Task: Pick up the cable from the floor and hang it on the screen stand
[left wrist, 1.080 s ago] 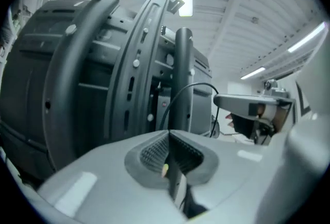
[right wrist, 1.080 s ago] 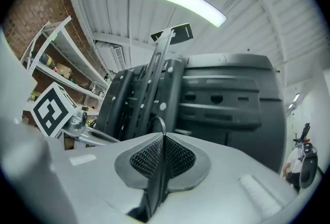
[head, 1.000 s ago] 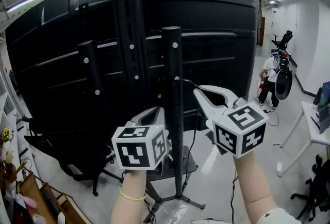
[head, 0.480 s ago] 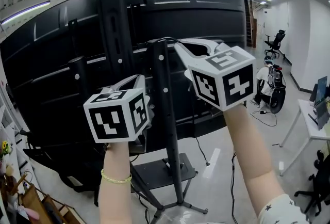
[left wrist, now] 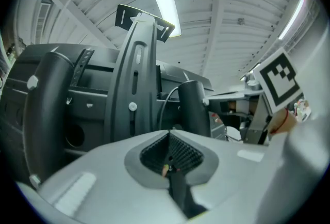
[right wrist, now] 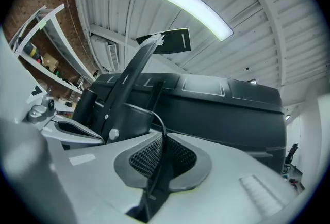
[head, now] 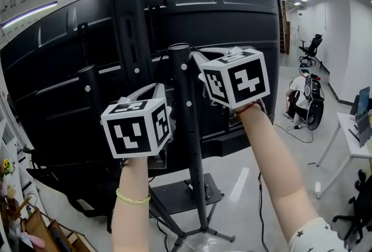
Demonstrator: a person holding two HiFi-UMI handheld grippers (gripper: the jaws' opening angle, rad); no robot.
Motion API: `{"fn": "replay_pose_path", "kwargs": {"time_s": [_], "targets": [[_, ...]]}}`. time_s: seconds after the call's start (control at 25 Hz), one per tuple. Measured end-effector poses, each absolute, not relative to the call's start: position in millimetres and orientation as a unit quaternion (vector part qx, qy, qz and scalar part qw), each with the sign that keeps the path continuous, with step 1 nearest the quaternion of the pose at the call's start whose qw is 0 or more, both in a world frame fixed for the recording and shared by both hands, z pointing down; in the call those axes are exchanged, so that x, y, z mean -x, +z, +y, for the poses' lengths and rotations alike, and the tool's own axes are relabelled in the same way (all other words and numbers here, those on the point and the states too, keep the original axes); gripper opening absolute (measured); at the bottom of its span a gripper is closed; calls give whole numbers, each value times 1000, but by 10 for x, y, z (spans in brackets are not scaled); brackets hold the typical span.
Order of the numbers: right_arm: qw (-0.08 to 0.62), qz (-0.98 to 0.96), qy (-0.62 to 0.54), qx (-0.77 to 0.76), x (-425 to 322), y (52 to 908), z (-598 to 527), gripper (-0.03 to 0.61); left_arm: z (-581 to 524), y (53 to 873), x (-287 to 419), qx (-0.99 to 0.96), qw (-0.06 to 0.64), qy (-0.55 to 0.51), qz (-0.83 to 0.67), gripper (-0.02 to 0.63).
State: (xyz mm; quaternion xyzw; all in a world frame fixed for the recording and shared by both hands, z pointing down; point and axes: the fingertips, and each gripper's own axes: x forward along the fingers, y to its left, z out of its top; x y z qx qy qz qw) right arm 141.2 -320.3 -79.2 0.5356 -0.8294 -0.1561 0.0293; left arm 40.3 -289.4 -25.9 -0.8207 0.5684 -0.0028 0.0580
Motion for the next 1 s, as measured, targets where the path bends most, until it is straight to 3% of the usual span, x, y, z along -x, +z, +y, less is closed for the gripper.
{"fn": "replay_pose_path", "kwargs": {"time_s": [0.12,0.28,0.52,1.0], "targets": [[26,-813,-175,-554,-1463,-605,-3171,56,-2890,-29,-445,828,41,-10,558,8],[20,-821,-163,-547,-1514,-99,-3021,60,-2814,384,-504,835,28,-18,550,8],[6,-842,-116,-527,-1454,921,-2718,2,-2579,1084,-471,828,20,-12,560,8],[27,-854,-20,-519,-1318,2354,-2245,0,-2236,2300,-394,810,-23,8,587,8]]}}
